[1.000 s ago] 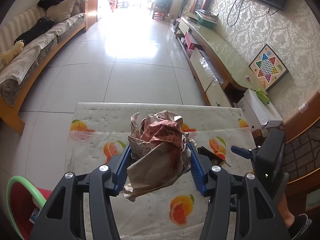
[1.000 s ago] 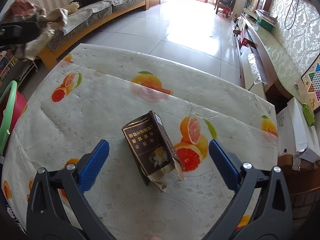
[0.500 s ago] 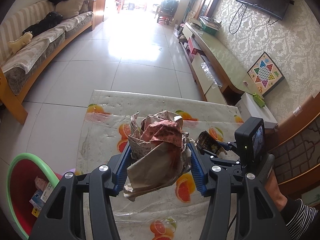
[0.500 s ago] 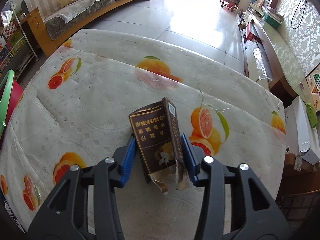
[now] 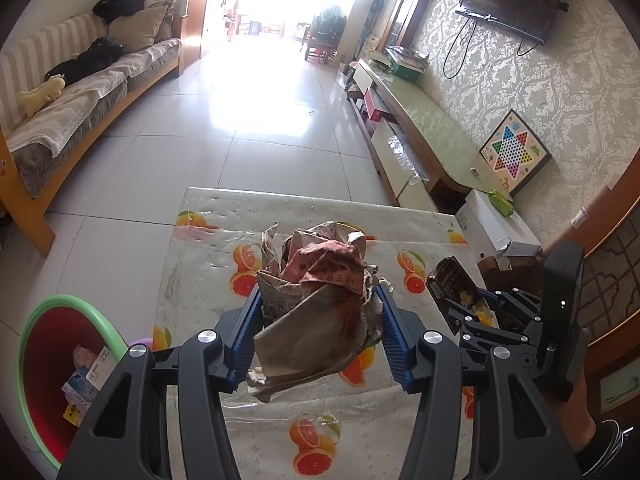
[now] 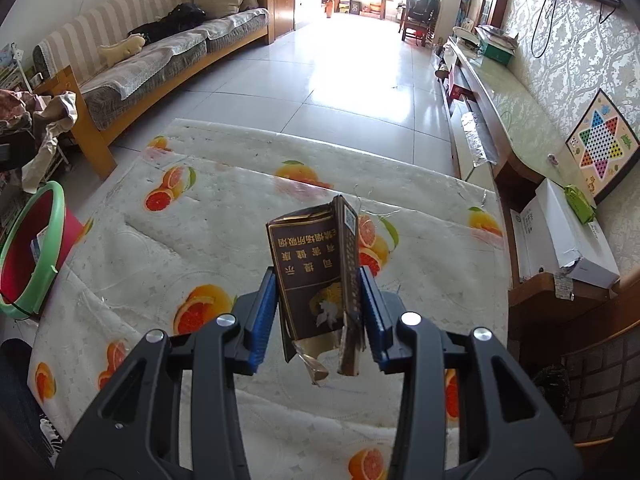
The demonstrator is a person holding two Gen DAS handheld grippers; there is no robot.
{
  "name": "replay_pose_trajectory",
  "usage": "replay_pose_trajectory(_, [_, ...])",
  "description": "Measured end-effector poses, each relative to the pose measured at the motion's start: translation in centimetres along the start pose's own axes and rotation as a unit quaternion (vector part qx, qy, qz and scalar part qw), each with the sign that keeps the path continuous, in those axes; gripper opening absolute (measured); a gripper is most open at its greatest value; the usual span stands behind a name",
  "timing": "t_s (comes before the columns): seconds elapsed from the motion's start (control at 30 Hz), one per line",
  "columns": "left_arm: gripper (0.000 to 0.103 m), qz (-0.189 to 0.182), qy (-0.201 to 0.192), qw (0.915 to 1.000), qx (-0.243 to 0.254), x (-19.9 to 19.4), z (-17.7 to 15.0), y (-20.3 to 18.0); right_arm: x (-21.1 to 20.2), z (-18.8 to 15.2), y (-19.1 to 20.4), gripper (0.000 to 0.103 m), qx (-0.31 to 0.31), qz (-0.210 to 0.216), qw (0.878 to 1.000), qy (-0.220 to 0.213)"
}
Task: Collect trash
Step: 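Carry the crumpled paper and snack box over the red bin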
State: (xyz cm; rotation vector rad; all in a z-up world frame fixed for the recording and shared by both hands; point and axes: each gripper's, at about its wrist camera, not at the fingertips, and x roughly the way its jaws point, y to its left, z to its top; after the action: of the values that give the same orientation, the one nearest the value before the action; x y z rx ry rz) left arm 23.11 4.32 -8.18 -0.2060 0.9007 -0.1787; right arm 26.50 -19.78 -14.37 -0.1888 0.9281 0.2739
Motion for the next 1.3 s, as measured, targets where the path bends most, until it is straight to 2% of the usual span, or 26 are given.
replay_pose_trajectory(0.27, [0.052,0.018,-0.010,0.9997,-0.011,-3.3,-2.8,1.9,-5.9,-2.0,3.3,0.039,0.004,0.010,0.999,-0.032])
replay_pose_trajectory(0.47, [0.052,0.039,-0.011,0.9985,-0.036,-5.3,-5.4,5.7,-8.6,-3.1,7.3,0.039,-0.009,0.028,0.999,-0.042])
replay_pose_trajectory(0.7, [0.052,0.063,-0.012,0.9959,-0.063,-7.2,-7.5,10.9,-9.7,-3.0,12.5,0.039,-0.037,0.052,0.997,-0.047])
replay_pose_trajectory(1.07, [0.052,0.105,-0.030,0.9876,-0.113,-10.7,-8.4,18.6,-10.3,0.0,22.2,0.039,-0.111,0.099,0.987,-0.066])
replay_pose_trajectory(1.3, [0.052,0.127,-0.016,0.9828,-0.133,-11.6,-8.8,22.8,-10.0,1.2,26.8,0.039,-0.136,0.123,0.981,-0.065])
